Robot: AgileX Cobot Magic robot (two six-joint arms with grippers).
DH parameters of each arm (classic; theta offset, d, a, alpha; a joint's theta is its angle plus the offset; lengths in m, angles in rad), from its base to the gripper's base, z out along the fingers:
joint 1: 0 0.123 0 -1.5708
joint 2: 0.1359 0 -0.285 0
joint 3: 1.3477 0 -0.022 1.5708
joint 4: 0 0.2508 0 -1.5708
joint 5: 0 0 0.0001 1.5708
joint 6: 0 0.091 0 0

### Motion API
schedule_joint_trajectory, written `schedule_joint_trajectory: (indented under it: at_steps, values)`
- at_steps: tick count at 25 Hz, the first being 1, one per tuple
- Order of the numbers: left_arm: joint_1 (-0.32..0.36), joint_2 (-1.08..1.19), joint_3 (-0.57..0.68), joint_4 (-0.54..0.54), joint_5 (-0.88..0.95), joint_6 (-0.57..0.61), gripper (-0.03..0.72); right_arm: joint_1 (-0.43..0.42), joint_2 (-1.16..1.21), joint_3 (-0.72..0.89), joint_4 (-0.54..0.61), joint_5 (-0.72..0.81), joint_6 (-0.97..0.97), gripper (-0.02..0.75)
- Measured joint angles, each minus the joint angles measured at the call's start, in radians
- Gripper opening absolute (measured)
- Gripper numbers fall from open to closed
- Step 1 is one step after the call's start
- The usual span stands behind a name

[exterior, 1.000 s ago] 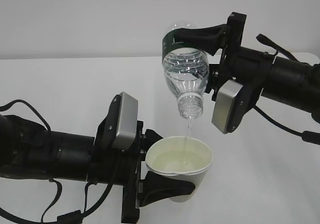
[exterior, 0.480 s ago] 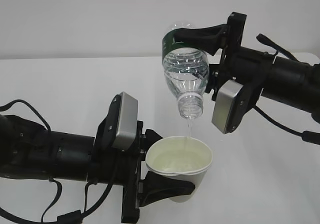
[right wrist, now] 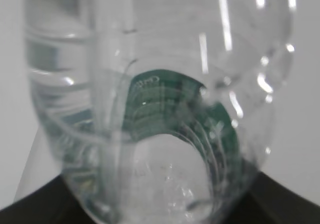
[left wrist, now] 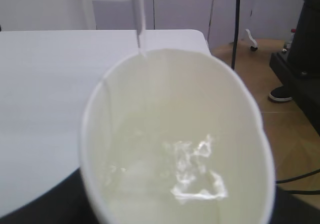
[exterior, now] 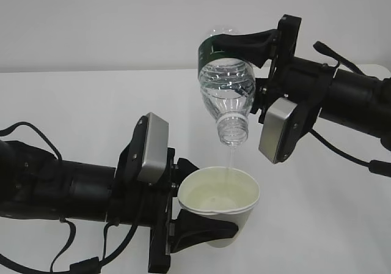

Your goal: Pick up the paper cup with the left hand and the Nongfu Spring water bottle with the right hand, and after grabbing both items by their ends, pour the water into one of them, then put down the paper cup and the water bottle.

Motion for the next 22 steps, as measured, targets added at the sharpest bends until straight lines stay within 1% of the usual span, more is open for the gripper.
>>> schedule_joint_trajectory:
  at_steps: [22]
  values:
    - [0.0, 0.0, 0.0, 0.0, 0.0, 0.0, 0.414, -0.003, 0.0, 0.0, 0.0, 0.0, -0.02, 0.447]
